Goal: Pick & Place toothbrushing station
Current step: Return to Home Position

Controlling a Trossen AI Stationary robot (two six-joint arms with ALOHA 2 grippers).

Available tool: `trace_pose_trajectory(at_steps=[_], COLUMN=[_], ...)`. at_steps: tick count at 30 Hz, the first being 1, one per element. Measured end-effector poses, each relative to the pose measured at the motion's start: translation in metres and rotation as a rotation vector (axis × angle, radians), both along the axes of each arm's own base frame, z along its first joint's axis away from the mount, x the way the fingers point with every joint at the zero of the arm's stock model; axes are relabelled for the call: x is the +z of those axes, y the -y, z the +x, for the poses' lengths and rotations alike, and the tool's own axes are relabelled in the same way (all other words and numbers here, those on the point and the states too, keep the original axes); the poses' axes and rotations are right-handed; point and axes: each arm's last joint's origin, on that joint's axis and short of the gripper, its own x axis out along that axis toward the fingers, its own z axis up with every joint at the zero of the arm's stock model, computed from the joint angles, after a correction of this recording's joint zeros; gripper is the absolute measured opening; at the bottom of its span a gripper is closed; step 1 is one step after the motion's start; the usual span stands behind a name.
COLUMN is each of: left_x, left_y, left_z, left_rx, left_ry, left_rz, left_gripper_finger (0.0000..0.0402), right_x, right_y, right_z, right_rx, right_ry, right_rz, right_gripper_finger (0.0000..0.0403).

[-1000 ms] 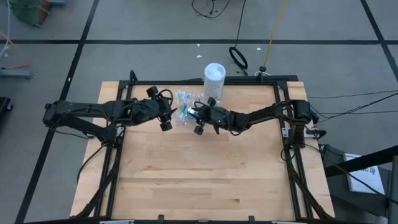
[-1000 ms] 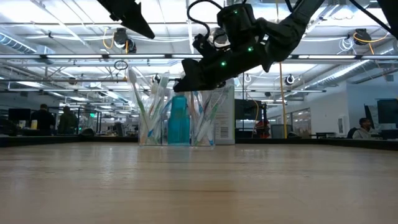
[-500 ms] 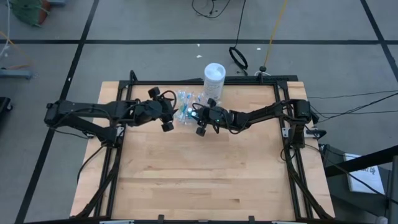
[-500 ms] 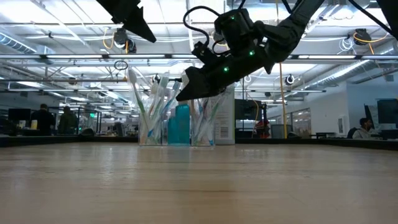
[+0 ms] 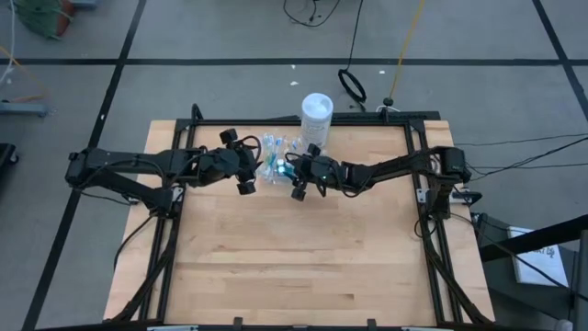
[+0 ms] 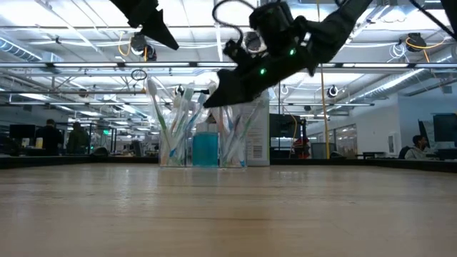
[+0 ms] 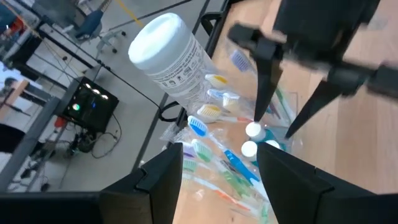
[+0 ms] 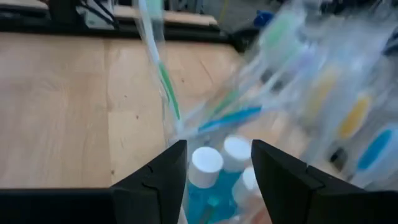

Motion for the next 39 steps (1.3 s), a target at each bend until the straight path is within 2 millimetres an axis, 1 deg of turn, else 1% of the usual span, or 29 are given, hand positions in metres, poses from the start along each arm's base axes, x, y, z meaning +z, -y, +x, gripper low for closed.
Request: trace_pose_trajectory(at_steps=[4,6,9,11,14,19,22,24,27,29,32,35,39], left_x=[0.000,0.000,-0.001,0.004,0.015,0.032,0.037,0.036,0.034,0.033,0.030,0.030,0.020], left_y=[0.000,0.000,-0.002,-0.002,-0.002,0.000,0.001,0.001,0.001,0.002,0.005,0.007,0.010], left_z=[0.000,0.000,-0.005,-0.016,-0.037,-0.078,-0.097,-0.108,-0.123,-0.128,-0.139,-0.148,-0.160], left_rx=[-0.006,0.005,0.090,0.153,0.196,0.182,0.165,0.178,0.212,0.217,0.147,0.068,-0.093], left_ry=[-0.008,-0.004,0.007,0.025,0.083,0.172,0.202,0.184,0.172,0.209,0.244,0.346,0.443], left_rz=[0.009,0.008,-0.001,-0.011,-0.054,-0.146,-0.183,-0.201,-0.235,-0.255,-0.253,-0.218,-0.178], left_gripper_finger=[0.0209,0.0209,0.0209,0.0209,0.0209,0.0209,0.0209,0.0209,0.0209,0.0209,0.0209,0.0209,0.0209], right_x=[0.024,0.038,0.068,0.089,0.119,0.158,0.174,0.179,0.182,0.179,0.167,0.145,0.120], right_y=[-0.009,-0.014,-0.023,-0.029,-0.036,-0.043,-0.044,-0.044,-0.044,-0.045,-0.045,-0.045,-0.045], right_z=[-0.011,-0.020,-0.040,-0.056,-0.083,-0.124,-0.148,-0.165,-0.188,-0.202,-0.218,-0.230,-0.245], right_rx=[0.034,0.052,0.090,0.118,0.144,0.120,0.101,0.079,0.064,0.063,0.066,0.074,0.102], right_ry=[-0.030,-0.058,-0.077,-0.083,-0.056,0.082,0.145,0.157,0.115,0.114,0.137,0.136,0.162], right_rz=[-0.035,-0.048,-0.097,-0.134,-0.163,-0.064,0.003,0.078,0.112,0.117,0.114,0.089,0.001], right_gripper_finger=[0.0172,0.0170,0.0170,0.0169,0.0169,0.0169,0.0169,0.0169,0.0169,0.0169,0.0169,0.0169,0.0169])
